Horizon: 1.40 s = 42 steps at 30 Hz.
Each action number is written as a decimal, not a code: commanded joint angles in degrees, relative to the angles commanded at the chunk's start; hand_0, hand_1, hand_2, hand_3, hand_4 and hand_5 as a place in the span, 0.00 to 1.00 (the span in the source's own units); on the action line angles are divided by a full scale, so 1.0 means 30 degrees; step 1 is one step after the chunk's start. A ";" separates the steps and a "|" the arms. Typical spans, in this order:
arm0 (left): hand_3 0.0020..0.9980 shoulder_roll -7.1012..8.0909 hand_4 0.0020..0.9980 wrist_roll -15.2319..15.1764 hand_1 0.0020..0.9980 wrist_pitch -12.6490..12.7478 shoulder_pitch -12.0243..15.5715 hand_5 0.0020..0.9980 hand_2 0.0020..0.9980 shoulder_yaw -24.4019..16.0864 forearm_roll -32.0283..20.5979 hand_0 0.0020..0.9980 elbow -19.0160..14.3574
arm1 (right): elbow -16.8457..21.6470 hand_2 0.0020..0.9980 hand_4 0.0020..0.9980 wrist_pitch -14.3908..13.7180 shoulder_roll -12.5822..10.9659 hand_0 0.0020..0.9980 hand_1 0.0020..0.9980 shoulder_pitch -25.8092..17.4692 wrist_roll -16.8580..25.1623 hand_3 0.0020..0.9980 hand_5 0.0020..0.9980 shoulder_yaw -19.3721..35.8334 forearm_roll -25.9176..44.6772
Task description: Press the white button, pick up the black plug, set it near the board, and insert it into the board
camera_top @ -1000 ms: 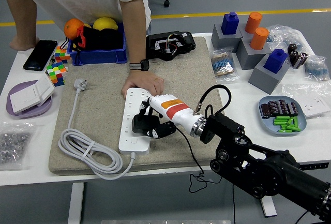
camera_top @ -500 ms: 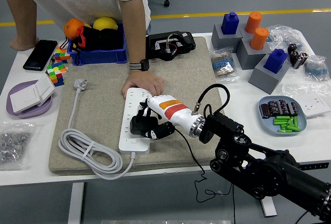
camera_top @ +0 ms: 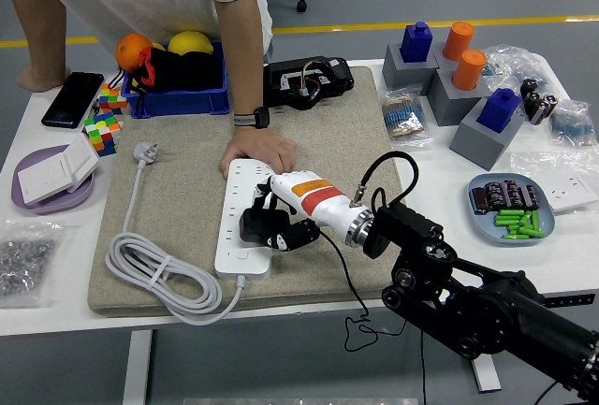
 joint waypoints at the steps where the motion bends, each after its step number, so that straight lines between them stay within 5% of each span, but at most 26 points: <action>1: 0.67 0.0000 0.51 -0.0001 0.64 0.0001 0.0003 0.09 0.63 0.0009 -0.0018 0.65 0.0000 | 0.0007 0.42 0.84 0.0013 0.0000 0.29 0.40 0.0000 0.0005 0.48 0.00 0.0018 -0.0004; 42: 0.67 0.0007 0.51 0.0037 0.64 -0.0017 0.0084 0.09 0.63 0.0013 0.0144 0.65 0.0000 | 0.0169 0.42 0.85 0.0348 0.0000 0.29 0.40 -0.0072 0.0075 0.48 0.00 0.0472 -0.0108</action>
